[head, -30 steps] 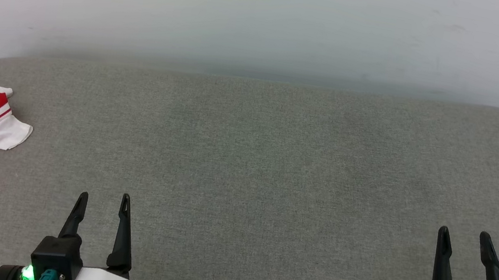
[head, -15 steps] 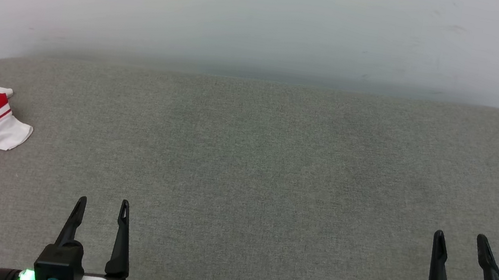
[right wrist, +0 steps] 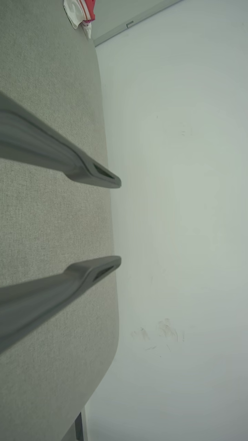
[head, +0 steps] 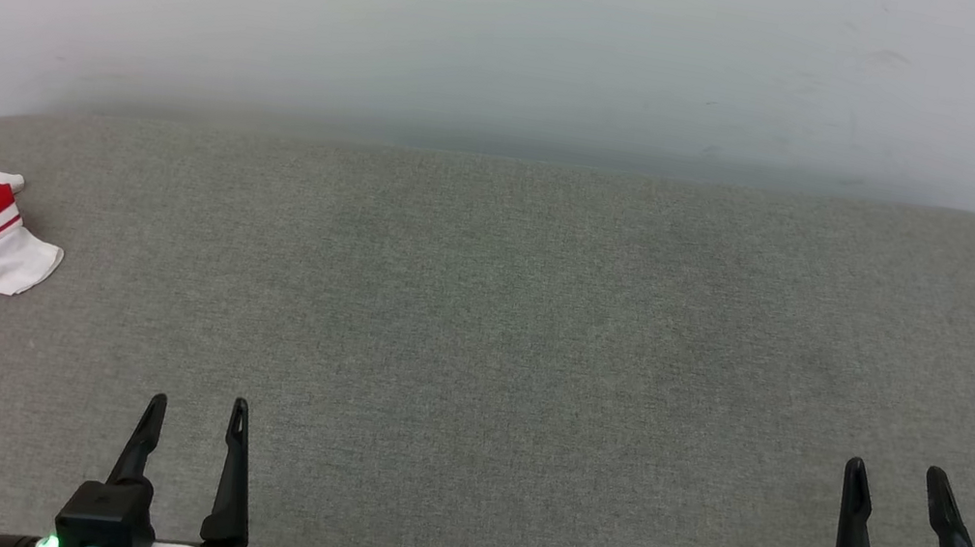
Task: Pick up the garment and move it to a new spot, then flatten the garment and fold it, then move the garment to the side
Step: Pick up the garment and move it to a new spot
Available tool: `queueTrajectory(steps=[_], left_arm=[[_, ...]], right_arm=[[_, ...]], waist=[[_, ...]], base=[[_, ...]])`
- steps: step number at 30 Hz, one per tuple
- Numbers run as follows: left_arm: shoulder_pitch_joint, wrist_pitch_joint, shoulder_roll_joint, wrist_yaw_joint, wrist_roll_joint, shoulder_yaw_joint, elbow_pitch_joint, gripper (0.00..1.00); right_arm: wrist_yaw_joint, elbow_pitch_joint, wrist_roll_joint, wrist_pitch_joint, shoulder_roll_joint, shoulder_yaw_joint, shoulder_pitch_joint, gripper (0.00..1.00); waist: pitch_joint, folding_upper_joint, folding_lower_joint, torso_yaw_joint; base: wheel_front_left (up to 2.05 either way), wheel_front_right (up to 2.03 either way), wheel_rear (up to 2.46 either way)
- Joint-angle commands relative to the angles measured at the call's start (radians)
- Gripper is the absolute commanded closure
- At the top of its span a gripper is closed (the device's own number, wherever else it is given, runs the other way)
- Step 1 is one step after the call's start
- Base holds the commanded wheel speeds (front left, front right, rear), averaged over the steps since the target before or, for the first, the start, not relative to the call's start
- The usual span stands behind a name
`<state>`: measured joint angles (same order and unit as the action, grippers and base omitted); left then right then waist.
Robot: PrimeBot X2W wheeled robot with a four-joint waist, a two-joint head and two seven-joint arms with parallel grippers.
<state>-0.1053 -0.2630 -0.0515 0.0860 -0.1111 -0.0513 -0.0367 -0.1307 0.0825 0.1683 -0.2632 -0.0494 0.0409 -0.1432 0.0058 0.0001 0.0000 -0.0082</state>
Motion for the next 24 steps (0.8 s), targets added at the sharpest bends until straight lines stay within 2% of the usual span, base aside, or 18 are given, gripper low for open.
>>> queueTrajectory(steps=[1, 13, 24], left_arm=[[-0.01, -0.003, 0.001, -0.004, -0.007, 0.002, -0.002, 0.0], [0.004, -0.003, 0.001, 0.008, -0.004, 0.004, -0.012, 0.0], [-0.007, -0.003, 0.001, 0.028, 0.0, 0.009, -0.008, 0.0]], right_arm=[[0.0, -0.003, 0.007, -0.002, -0.002, -0.002, -0.005, 0.0], [0.0, -0.009, 0.01, -0.002, -0.002, 0.0, -0.013, 0.0], [0.0, -0.005, 0.0, -0.002, -0.001, -0.008, -0.027, 0.0]], waist=[[0.001, -0.0001, 0.0, 0.0], [0.002, -0.0001, 0.0, 0.021], [0.001, -0.0001, 0.0, 0.117]], base=[[0.0, 0.0, 0.0], [0.0, 0.0, 0.0], [0.0, 0.0, 0.0]])
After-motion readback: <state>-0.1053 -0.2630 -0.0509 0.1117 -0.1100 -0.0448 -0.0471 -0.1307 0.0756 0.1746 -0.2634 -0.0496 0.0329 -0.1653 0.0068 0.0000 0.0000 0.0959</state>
